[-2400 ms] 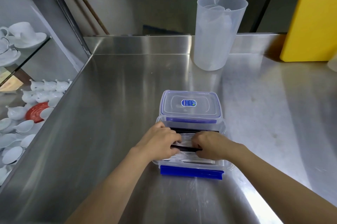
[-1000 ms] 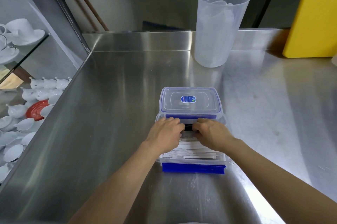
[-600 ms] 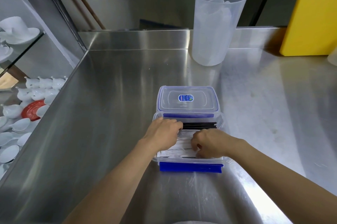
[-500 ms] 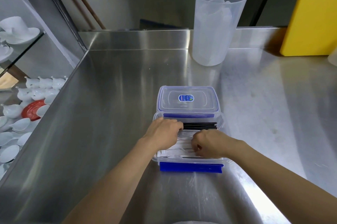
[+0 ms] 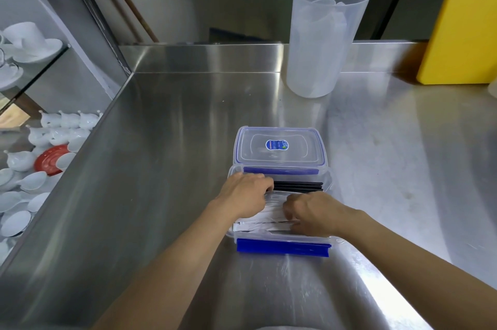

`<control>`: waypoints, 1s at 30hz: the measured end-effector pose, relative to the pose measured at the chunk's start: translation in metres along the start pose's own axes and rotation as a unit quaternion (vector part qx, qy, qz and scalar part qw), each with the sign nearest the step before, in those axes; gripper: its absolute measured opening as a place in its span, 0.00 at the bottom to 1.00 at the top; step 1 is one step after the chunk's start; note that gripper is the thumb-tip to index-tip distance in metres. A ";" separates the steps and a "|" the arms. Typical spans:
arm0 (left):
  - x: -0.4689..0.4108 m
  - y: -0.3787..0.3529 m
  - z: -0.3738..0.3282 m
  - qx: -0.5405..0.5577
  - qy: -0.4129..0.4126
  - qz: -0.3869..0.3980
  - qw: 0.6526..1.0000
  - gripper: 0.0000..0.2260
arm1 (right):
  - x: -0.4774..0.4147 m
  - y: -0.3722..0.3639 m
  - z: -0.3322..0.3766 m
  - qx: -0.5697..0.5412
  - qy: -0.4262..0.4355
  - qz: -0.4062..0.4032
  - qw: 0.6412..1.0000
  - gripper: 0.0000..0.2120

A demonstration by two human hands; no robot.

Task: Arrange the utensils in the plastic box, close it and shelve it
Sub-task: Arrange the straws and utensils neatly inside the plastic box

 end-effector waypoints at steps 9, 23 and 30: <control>-0.001 -0.001 0.000 0.004 -0.003 0.002 1.000 0.12 | 0.000 0.005 0.004 -0.027 0.017 -0.005 0.999 0.09; -0.003 0.001 0.004 0.014 -0.008 0.005 1.000 0.10 | -0.011 0.026 -0.024 -0.029 -0.039 -0.141 0.989 0.10; -0.001 0.002 0.001 -0.005 -0.028 -0.058 0.998 0.09 | 0.003 0.032 0.002 -0.176 0.022 -0.123 0.976 0.07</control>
Point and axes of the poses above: each hand's wrist, its own x-axis away from the middle knuckle, its own y-axis out of the back of the hand, z = x × y, the point moved 7 cm from there along -x, towards the middle knuckle, and after that the axes turned 7 degrees about y, right-handed, at the moved point
